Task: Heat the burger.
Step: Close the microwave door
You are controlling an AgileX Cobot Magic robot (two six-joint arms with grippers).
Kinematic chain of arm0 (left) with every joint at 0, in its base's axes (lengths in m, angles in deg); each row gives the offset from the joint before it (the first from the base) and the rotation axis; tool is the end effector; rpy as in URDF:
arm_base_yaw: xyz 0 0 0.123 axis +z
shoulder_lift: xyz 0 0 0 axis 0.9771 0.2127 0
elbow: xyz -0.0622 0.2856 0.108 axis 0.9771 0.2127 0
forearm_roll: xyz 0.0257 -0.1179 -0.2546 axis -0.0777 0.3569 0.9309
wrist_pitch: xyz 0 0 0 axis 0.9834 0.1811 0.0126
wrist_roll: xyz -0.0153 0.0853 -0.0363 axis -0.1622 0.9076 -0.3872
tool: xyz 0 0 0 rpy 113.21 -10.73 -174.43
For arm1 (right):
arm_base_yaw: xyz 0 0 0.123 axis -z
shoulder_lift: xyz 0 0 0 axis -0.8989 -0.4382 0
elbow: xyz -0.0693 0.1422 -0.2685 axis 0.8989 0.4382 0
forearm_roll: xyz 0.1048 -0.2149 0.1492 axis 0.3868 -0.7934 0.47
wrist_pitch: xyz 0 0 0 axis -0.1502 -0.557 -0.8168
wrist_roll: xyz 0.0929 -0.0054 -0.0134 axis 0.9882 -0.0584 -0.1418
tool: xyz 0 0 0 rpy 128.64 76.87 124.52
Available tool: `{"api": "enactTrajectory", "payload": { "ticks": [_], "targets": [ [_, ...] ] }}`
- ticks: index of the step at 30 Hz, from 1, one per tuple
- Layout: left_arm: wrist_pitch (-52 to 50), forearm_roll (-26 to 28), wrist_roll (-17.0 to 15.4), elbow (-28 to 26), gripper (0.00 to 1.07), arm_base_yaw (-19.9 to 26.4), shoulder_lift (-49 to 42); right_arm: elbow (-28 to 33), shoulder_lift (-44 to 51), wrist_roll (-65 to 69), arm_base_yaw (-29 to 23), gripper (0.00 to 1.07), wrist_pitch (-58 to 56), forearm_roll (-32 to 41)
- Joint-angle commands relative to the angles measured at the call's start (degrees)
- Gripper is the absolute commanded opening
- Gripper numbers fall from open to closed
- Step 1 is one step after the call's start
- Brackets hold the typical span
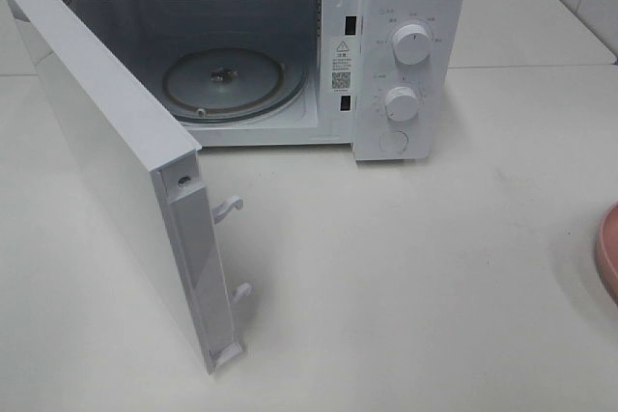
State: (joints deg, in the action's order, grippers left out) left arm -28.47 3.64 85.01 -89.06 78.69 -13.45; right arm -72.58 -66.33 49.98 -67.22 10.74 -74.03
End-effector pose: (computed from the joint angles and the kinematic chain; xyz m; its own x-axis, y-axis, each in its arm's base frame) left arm -0.0027 -0.0025 0.2914 -0.4381 0.1078 -0.8924 0.0565 0.9941 0.0924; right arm -0.0018 -0.0088 0.2968 -0.3990 0.0012 -0.9170 0.0390 0.9991 -0.0156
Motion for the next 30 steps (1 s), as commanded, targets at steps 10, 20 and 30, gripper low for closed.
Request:
{"api": "enactTrajectory", "payload": {
  "ticks": [10, 20, 30],
  "targets": [
    [-0.52, 0.23, -0.4, 0.11, 1.0, 0.17, -1.03, 0.06, 1.43, -0.52, 0.4, 0.76, 0.23, 0.11],
    [-0.52, 0.23, -0.4, 0.11, 1.0, 0.17, -1.03, 0.06, 1.43, -0.52, 0.4, 0.76, 0.23, 0.11],
    [-0.52, 0.23, -0.4, 0.11, 1.0, 0.17, -1.03, 0.06, 1.43, -0.52, 0.4, 0.76, 0.23, 0.11]
  ]
}}
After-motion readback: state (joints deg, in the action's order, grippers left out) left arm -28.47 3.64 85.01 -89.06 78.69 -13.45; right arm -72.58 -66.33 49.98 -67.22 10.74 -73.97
